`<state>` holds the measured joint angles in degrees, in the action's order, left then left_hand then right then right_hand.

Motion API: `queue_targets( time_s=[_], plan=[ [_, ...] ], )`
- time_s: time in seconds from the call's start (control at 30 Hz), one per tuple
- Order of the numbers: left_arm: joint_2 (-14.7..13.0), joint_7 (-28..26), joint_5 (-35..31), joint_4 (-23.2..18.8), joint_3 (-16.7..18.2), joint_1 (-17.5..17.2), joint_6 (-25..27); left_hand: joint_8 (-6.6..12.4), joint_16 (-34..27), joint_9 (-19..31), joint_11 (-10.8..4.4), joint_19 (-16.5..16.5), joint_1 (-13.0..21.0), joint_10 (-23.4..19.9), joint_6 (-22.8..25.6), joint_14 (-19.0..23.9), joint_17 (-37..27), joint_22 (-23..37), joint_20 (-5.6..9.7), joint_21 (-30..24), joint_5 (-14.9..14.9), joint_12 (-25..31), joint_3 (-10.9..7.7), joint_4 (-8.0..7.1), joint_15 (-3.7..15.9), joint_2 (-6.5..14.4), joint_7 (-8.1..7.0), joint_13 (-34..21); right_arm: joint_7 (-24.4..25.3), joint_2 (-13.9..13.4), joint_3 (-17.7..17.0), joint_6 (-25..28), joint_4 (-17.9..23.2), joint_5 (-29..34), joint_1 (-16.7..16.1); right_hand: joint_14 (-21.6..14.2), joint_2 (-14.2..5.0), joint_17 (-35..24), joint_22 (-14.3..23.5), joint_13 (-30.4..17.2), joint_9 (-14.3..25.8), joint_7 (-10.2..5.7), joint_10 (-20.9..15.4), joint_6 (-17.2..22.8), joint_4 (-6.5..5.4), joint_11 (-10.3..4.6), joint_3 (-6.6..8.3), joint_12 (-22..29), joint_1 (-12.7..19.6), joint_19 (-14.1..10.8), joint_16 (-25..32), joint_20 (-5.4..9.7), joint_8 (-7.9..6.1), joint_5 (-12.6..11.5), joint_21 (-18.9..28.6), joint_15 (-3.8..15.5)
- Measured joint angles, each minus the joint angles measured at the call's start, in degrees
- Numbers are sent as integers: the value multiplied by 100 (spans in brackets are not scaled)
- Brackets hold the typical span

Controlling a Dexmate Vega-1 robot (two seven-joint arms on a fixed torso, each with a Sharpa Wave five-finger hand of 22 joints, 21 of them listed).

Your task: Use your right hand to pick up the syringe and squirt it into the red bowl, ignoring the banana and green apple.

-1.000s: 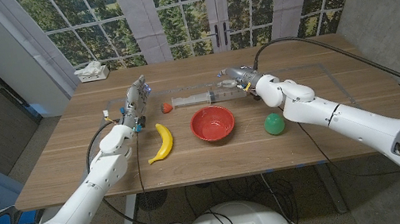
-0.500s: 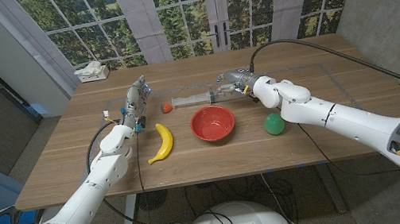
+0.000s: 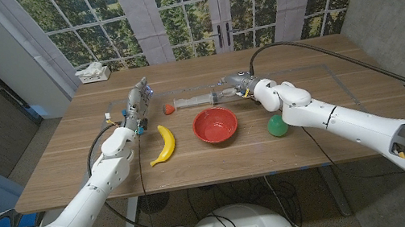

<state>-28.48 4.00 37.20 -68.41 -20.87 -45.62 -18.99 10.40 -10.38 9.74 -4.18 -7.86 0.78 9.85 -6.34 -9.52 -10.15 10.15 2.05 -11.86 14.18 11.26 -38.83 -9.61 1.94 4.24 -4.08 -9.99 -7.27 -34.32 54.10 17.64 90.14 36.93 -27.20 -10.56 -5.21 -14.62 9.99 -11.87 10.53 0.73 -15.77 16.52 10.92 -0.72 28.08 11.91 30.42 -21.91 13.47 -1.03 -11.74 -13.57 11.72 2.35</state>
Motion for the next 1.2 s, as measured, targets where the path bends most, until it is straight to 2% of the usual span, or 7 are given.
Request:
queue_targets(
  time_s=[0.07, 0.23, 0.57, 0.83, 0.9, 0.93, 1.2],
  plan=[
    [-1, 0, 6, -2, 2, -4, -1, 0, 0, 0, 0, 0, 0, 0, 0, 0, 0, 0, 0, 0, 0, 0, 0, 0, 0, 0, 0, 0, -21, 21, 30, 0, -28, 21, 18, 0, 62, 4, 0, 0, 0, -5, -31, 5, 0, -31, 0, 0, 62, -23, 0, -23, 0, 0, 0, 0],
    [-6, -1, 16, -9, 14, -22, -6, 0, 0, 0, 0, 0, 0, 0, 0, 0, 0, 0, 0, 0, 0, 0, 0, 0, 0, 0, 0, 0, -80, 63, 90, -7, -91, 104, 55, -31, -8, 28, 0, 0, 0, -4, -31, 5, 0, -31, 0, 0, 128, -40, 0, -40, 0, 0, 0, -31],
    [-13, -5, 40, -12, 41, -51, -22, 0, 0, 0, 0, 0, 0, 0, 0, 0, 0, 0, 0, 0, 0, 0, 0, 0, 0, 0, 0, 0, -151, 163, 200, -11, -230, 272, 140, -62, 60, 28, 0, 1, 29, -35, -62, 36, -25, -62, 25, 0, 195, -81, 0, 1, 0, 0, 0, 0],
    [-13, 17, 71, 24, 55, -52, -38, 0, 0, -1, 0, 0, 0, 0, 0, 0, 0, 0, 0, 0, 0, 0, 25, 25, 0, 0, 0, 0, -235, 288, 341, 5, -442, 415, 267, -62, -7, 27, 0, 1, 29, -66, -83, 66, -25, -83, 25, 0, 264, -81, 0, 1, 0, 0, 0, 0],
    [-11, 17, 71, 35, 58, -51, -38, 0, 0, -1, 0, 0, 0, 0, 0, 0, 0, 0, 0, 0, 0, 0, 24, 25, 0, 0, 0, 0, -254, 288, 341, 18, -442, 444, 267, -62, 50, 27, 0, 1, 29, -100, -104, 100, -10, -104, 41, 0, 326, -81, 0, 1, -13, -8, 0, 1],
    [-10, 29, 79, 38, 58, -51, -42, 0, 0, -1, 0, 0, 0, 0, 0, 0, 0, 0, 0, 0, 0, 0, 25, 24, 0, 0, 0, 0, -269, 336, 400, 30, -523, 469, 317, -77, -32, 27, 0, 1, 29, -130, -128, 131, -3, -128, 80, 0, 410, -81, 13, 1, -41, -23, 0, -15],
    [-3, 43, 88, 67, 63, -38, -45, 0, 0, -1, 0, 0, 0, 0, 0, 0, 0, 0, 0, 0, 0, 0, 24, 24, 0, 0, 0, 0, -340, 425, 517, 85, -689, 596, 421, -302, -56, 27, 0, 1, 29, -200, -353, 326, -5, -140, 163, 45, 773, -226, 123, 22, -101, -73, 36, -26]
  ],
)
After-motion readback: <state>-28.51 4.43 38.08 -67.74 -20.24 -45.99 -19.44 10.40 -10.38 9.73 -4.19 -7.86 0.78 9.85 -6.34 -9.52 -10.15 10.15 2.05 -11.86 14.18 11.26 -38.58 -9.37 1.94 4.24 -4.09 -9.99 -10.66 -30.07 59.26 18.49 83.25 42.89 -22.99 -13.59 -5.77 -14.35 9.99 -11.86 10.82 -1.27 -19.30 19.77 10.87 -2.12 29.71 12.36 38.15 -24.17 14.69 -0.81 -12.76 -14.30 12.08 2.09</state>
